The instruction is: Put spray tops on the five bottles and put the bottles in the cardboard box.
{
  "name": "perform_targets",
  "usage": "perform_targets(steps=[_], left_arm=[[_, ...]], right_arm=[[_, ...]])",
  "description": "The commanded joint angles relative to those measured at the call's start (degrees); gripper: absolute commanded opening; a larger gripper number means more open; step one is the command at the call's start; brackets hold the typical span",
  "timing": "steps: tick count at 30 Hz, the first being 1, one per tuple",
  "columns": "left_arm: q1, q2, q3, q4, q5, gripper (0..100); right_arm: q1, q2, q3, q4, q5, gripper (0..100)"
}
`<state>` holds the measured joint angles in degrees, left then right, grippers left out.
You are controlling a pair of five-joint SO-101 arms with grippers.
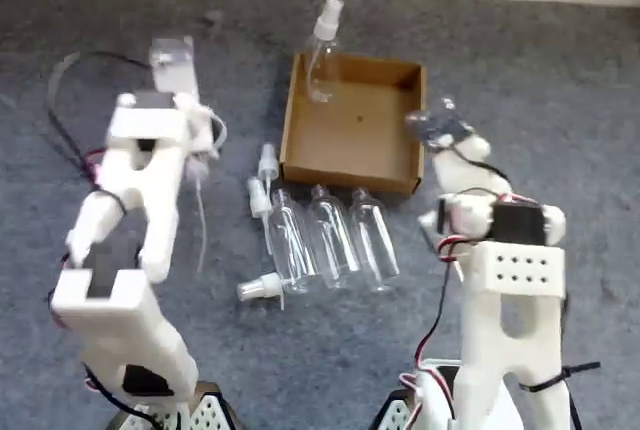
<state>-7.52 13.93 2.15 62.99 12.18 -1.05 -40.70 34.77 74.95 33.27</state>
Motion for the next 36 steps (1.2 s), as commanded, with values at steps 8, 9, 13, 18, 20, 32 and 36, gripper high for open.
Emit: perform_targets(steps=[8, 9, 13, 18, 20, 32, 36], left_arm=[[-7.5, -39.2, -5.8, 15.6, 0.3, 0], [-8.1, -43.5, -4.7, 15.6, 0.4, 0], [-8.7, -59.7, 2.2, 15.1, 0.8, 0], [-8.2, -77.9, 10.4, 9.2, 7.0, 0], [-7.2, -82.9, 14.5, 4.8, 10.0, 0], [2.9, -93.7, 30.0, -6.4, 14.8, 0], [2.9, -93.6, 30.2, -6.7, 14.7, 0]], right_arm=[[-27.3, -2.2, -0.1, -20.9, -21.8, 0.3], [-29.8, -2.2, 0.7, -23.0, -22.2, 0.3], [-39.3, -4.4, 5.2, -26.1, -22.4, 0.3], [-50.9, -13.7, 10.5, -26.1, -22.4, 0.3], [-54.2, -16.6, 12.4, -26.2, -22.2, 0.3], [-56.8, -19.8, 20.4, -31.4, -22.2, 0.3], [-56.8, -19.9, 20.4, -31.4, -22.3, 0.3]])
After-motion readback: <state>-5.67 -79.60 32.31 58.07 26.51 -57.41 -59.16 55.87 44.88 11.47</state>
